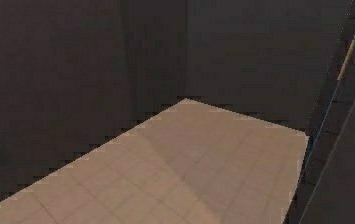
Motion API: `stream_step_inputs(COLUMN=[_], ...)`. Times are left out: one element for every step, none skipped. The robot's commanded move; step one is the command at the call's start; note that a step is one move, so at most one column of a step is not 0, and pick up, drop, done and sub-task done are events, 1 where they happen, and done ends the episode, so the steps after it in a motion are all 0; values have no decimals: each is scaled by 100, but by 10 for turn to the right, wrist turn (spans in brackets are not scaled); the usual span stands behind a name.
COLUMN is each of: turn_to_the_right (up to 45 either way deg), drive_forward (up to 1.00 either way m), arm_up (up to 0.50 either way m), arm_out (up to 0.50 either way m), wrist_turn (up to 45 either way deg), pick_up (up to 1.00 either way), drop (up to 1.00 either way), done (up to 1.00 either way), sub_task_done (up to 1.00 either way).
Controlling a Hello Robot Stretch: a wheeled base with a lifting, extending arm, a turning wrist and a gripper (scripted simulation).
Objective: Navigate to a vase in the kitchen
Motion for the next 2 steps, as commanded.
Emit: stream_step_inputs(turn_to_the_right=[0, 90], drive_forward=[70, 0], arm_up=[0, 0], arm_out=[0, 0], wrist_turn=[0, 0], pick_up=[0, 0], drop=[0, 0], done=[0, 0], sub_task_done=[0, 0])
